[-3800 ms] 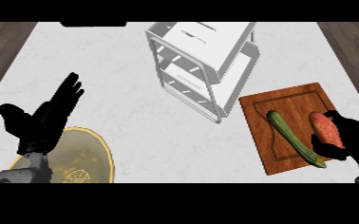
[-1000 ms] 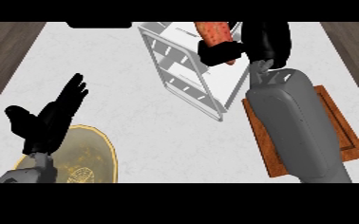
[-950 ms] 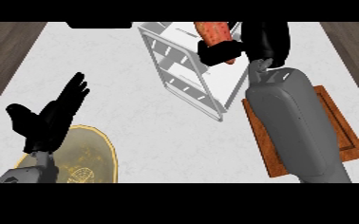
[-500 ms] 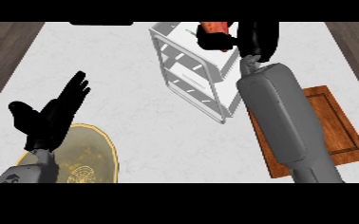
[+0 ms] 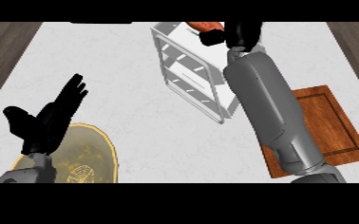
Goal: Pick the sweet potato from the cutting board and place it in the tiered basket
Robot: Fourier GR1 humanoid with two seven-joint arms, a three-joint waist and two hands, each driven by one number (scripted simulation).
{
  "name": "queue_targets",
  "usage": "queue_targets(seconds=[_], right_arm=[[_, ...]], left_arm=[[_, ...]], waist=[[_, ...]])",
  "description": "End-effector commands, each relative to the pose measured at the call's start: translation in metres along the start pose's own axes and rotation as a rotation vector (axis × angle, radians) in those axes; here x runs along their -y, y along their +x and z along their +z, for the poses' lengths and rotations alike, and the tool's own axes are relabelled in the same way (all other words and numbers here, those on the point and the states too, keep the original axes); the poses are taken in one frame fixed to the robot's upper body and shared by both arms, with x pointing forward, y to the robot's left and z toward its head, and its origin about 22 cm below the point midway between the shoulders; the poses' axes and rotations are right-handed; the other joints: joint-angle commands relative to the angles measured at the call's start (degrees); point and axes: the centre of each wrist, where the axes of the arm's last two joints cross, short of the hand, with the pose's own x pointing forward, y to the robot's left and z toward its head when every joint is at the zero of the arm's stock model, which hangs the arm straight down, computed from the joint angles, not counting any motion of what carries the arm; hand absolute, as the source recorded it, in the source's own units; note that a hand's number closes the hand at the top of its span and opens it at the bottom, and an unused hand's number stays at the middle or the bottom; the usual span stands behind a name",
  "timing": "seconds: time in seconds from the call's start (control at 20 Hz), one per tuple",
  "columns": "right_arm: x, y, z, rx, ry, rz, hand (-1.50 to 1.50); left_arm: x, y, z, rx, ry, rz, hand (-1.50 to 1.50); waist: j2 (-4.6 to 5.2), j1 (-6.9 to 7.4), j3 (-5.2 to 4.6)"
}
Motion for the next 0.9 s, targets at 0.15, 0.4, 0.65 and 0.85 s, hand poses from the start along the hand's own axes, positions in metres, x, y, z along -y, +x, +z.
queue_targets(seconds=[0.15,0.4,0.65,0.85], right_arm=[[0.004,0.007,-0.008,-0.084,-0.074,-0.226,-1.5],[0.034,0.013,-0.026,-0.128,-0.134,-0.444,-1.5],[0.071,-0.002,-0.028,-0.161,-0.242,-0.64,-1.5],[0.09,-0.042,-0.024,-0.2,-0.373,-0.618,-1.5]], left_arm=[[0.007,0.008,0.01,0.012,-0.007,0.005,0.0],[0.005,0.011,-0.003,-0.005,-0.006,-0.001,0.0],[0.013,0.003,-0.002,-0.011,0.003,0.004,0.0],[-0.012,0.006,-0.008,-0.018,0.029,-0.004,0.0]], waist=[[0.04,0.19,-0.03],[0.1,-0.26,-0.02],[-0.28,-1.21,-0.02],[-0.25,-1.63,-0.07]])
